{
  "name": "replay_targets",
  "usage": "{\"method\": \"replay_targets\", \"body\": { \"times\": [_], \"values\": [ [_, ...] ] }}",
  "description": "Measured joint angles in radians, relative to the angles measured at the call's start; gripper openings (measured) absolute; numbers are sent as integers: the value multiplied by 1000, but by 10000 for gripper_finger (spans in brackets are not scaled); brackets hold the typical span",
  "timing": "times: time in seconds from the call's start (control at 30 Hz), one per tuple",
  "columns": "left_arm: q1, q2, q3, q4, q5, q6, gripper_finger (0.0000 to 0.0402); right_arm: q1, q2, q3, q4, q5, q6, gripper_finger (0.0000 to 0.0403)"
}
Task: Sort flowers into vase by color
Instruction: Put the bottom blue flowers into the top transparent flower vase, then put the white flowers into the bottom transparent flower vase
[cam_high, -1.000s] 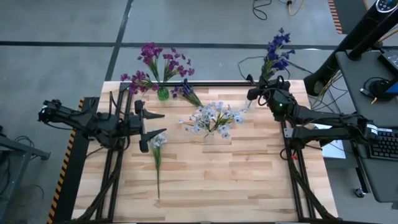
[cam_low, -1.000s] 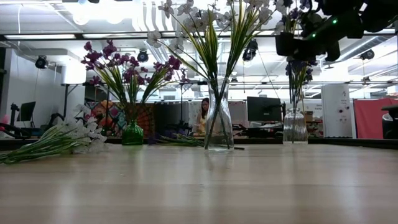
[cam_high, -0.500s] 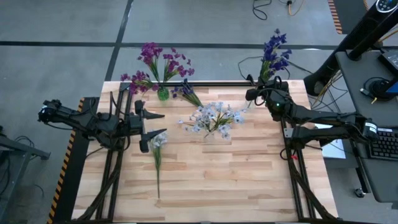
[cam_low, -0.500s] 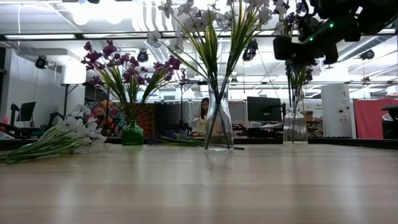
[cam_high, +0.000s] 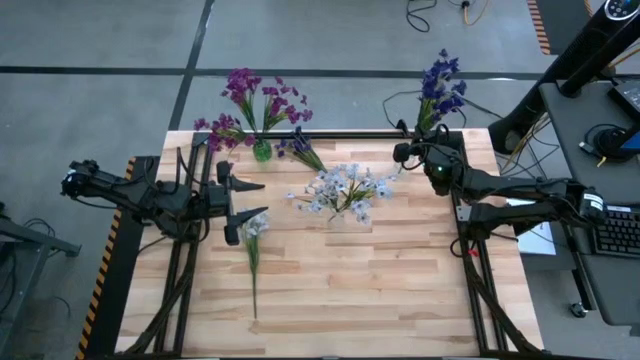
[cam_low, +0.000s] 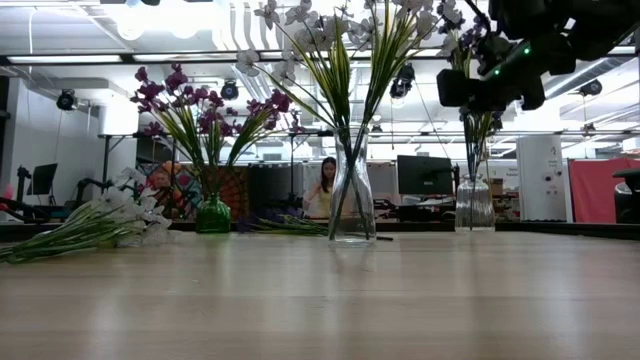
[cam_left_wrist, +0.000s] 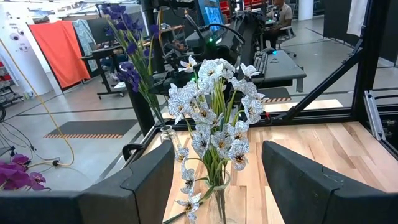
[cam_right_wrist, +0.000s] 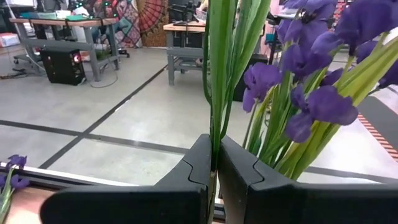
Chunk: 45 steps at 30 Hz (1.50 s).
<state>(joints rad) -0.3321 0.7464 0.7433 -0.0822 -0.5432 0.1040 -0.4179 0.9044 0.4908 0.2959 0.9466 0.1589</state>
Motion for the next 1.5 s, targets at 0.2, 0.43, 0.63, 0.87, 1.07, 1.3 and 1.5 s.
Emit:
{"method": "replay_targets", "body": {
  "times": [0.2,0.43,0.63,0.87,1.07,1.3,1.5],
  "values": [
    [0,0,0,0,0,0,226,0,15,0,1,0,0,13],
    [0,0,0,-1,-1,3,226,0,15,-1,-5,-3,-3,13],
    [0,0,0,-1,-1,2,226,0,15,-1,-37,-3,-2,18],
    [0,0,0,-5,-1,-11,226,1,14,5,-37,-3,22,99],
    [0,0,0,-18,0,-30,226,1,12,22,-78,-27,73,168],
    [0,2,0,-33,-1,-62,226,1,12,99,-319,-80,180,210],
    [0,24,0,-98,-84,-186,226,1,6,174,-556,-160,276,216]
  ]
}}
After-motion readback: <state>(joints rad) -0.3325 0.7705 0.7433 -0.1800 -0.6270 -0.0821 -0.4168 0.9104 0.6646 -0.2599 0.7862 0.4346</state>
